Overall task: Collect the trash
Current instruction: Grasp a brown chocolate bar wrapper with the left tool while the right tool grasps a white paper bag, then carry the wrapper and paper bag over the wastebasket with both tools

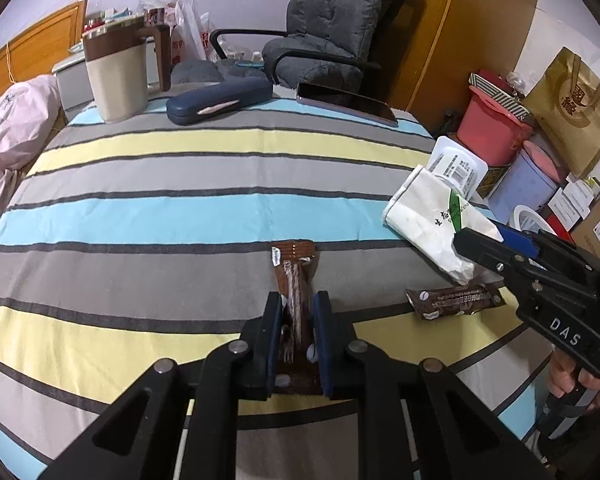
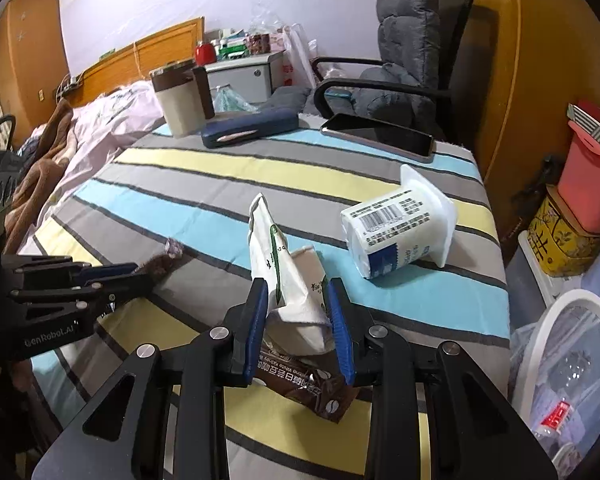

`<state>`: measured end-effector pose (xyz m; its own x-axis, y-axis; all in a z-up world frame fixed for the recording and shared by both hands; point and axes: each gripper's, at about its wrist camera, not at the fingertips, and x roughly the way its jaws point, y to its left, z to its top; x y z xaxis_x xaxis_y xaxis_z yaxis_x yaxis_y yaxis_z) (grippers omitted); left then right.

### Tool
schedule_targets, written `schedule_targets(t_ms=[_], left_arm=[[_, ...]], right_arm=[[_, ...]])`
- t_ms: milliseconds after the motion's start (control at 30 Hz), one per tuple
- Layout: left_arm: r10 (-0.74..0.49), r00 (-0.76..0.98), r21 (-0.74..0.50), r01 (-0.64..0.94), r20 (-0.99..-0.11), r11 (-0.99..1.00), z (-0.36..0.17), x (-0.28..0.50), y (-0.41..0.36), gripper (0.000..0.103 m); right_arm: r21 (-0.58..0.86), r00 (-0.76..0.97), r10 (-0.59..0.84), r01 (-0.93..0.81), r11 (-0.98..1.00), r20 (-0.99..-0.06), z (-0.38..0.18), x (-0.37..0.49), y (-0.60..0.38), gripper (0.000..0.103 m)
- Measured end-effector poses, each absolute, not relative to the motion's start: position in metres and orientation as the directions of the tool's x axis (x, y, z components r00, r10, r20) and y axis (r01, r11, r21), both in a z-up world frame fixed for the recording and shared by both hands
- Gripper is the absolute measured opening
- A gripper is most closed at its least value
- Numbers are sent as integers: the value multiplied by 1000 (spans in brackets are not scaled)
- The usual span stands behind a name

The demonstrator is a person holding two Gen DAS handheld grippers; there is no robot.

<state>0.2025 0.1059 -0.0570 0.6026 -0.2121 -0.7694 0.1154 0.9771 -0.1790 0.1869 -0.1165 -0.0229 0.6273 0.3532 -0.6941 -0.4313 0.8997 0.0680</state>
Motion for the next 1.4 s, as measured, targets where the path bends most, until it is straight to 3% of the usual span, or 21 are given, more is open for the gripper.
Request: schedule_targets(t_ms=[400,567,633,733,767,967,1100,1400], left_arm=[[-170,586,-153,79,-792,985,-62,205,105,19],[-189,585,-176,81,-788,981,-64,207,104,33],[-193,588,-173,91,-786,981,-64,208,102,34],[-186,587,-154,105,-788,982,-64,208,99,30],[-188,589,-155,107,-786,982,-64,207,99,16],[-186,607,-143,118,-773,983,-58,201,96,16],[-191,627,-145,123,-755,982,-49,196,95,16],[-218,658,-145,164,-720,976,-28,182,76,16]], right_arm=[[64,635,338,-414,908,-695,-24,179,-117,28],[55,623,339,-429,902,-705,-26,181,-114,29],[57,615,337,-429,902,-713,-29,184,-113,29],[47,609,335,-438,898,-719,-31,182,-112,29],[38,611,327,-437,899,-720,-31,181,-111,29],[-24,638,294,-440,898,-711,-27,171,-104,25],[-3,653,304,-425,905,-694,-21,169,-111,19],[48,692,328,-391,919,-643,-10,156,-128,19]])
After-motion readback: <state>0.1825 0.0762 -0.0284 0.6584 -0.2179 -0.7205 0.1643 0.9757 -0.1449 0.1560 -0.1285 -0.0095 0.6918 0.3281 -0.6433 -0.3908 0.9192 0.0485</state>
